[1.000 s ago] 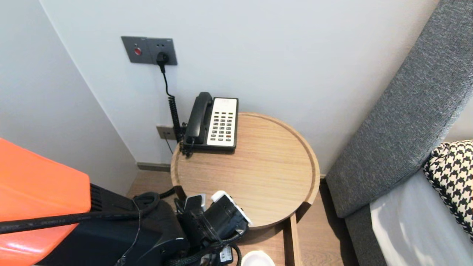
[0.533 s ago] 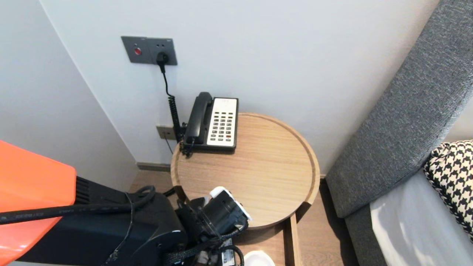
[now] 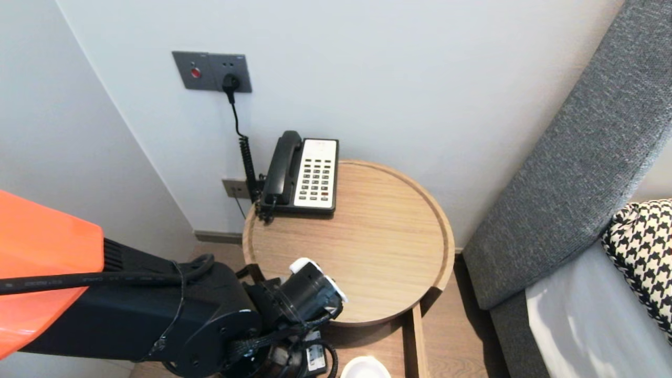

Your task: Take the remote control out of the drawer one by one and place them on the table

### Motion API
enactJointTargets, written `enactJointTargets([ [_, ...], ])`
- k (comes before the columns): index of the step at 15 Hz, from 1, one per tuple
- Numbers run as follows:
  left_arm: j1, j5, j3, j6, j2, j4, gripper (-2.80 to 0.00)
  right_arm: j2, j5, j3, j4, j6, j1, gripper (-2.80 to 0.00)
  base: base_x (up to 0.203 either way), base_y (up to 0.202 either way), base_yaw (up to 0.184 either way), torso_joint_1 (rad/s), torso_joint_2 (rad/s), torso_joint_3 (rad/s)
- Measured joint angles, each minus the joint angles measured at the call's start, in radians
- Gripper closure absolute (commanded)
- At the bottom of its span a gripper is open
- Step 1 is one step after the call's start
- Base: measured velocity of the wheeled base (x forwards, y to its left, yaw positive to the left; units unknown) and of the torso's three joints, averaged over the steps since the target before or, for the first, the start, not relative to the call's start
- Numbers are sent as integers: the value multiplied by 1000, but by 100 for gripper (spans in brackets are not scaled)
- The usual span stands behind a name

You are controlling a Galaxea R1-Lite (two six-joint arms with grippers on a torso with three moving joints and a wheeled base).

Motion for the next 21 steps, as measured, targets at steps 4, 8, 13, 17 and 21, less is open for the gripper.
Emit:
enactJointTargets([
  [4,2,-50,-27,-15,-8,34,0,0,0,0,0,0,0,0,0,0,0,0,0,0],
  [8,21,-78,-55,-17,-6,65,0,0,0,0,0,0,0,0,0,0,0,0,0,0],
  [13,54,-146,-107,-27,-5,126,0,0,0,0,0,0,0,0,0,0,0,0,0,0],
  [17,57,-178,-151,-32,-3,168,0,0,0,0,0,0,0,0,0,0,0,0,0,0],
  [21,58,-231,-179,-33,-10,240,0,0,0,0,0,0,0,0,0,0,0,0,0,0],
])
